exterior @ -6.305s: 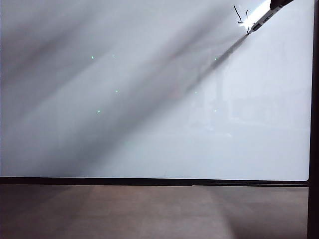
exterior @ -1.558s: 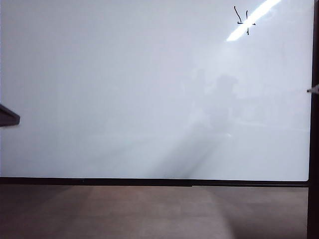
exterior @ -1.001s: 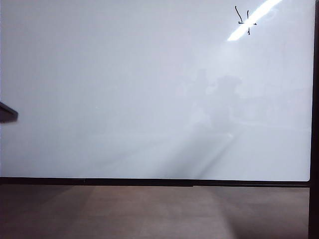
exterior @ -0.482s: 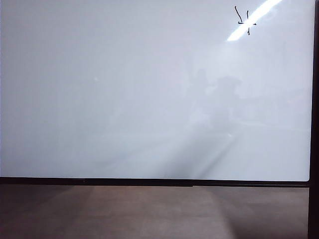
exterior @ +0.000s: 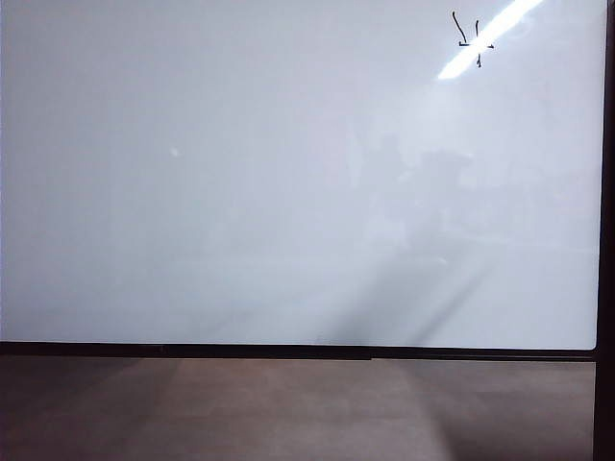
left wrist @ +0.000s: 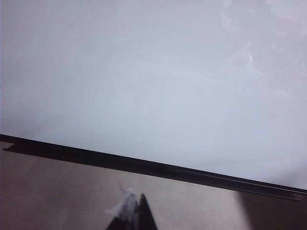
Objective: Reach to the right to find the marker pen, pick it up, and write the number 4 on the whiteboard.
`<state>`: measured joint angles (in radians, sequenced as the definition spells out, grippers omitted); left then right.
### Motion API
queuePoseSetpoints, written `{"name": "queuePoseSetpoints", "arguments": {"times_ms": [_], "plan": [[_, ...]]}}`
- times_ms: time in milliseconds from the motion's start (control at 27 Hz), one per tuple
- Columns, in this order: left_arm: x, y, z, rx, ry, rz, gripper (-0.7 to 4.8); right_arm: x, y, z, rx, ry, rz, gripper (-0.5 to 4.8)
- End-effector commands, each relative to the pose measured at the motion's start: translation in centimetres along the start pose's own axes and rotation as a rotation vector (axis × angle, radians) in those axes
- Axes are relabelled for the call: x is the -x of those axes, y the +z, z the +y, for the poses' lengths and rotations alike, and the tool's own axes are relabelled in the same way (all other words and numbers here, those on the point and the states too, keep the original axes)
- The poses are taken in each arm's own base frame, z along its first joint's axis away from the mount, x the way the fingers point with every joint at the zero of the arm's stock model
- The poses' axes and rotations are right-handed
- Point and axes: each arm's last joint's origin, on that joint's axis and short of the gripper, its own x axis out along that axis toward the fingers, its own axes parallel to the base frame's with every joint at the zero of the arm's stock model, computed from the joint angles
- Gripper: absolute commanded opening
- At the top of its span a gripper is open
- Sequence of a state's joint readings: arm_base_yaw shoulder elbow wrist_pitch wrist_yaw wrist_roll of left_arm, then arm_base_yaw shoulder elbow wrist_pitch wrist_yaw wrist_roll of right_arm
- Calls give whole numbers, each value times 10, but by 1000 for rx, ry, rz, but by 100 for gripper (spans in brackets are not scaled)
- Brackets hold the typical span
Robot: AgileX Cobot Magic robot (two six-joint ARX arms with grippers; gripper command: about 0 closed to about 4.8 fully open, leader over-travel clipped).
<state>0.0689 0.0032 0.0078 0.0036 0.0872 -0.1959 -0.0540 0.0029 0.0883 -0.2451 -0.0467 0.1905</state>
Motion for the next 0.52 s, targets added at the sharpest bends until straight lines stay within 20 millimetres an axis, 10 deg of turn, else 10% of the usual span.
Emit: {"name": "queuePoseSetpoints", "arguments": {"times_ms": [37, 519], "plan": [[0, 1, 0, -2, -4, -11, -5, -4, -10, -2, -1, -5, 20, 0], [0, 1, 0, -3, -4, -11, -5, -9, -18, -6, -4, -24, -6, -1]]}}
